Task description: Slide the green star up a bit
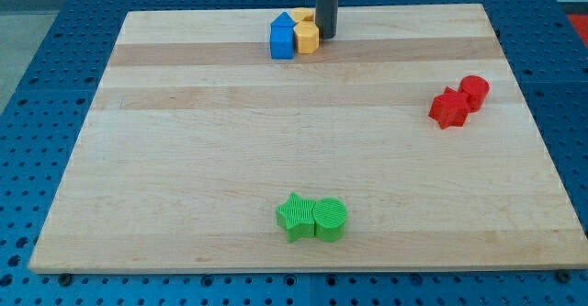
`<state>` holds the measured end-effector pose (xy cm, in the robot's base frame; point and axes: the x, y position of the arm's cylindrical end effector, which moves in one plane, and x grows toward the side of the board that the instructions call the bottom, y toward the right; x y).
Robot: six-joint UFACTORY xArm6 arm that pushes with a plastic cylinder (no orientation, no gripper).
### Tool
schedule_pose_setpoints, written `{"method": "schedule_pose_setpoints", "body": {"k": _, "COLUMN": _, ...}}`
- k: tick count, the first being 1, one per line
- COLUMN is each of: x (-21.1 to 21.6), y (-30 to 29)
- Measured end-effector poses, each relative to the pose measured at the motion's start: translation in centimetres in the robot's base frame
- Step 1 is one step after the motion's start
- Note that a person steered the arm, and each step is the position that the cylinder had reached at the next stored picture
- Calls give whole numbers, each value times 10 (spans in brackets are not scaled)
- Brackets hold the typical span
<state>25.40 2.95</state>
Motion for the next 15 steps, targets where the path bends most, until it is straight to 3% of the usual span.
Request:
{"method": "schedule_pose_setpoints", "body": {"k": 1, "x": 0, "y": 3}}
{"method": "schedule_pose_setpoints", "body": {"k": 2, "x": 28, "y": 22}}
{"method": "schedule_pose_setpoints", "body": {"k": 4, "x": 155, "y": -11}}
{"method": "schedule_pose_setpoints", "body": {"k": 10, "x": 167, "y": -37}}
{"method": "schedule_pose_setpoints", "body": {"k": 12, "x": 223, "y": -65}}
{"method": "schedule_pose_setpoints", "body": {"k": 14, "x": 245, "y": -133}}
{"method": "schedule_pose_setpoints", "body": {"k": 15, "x": 313, "y": -152}}
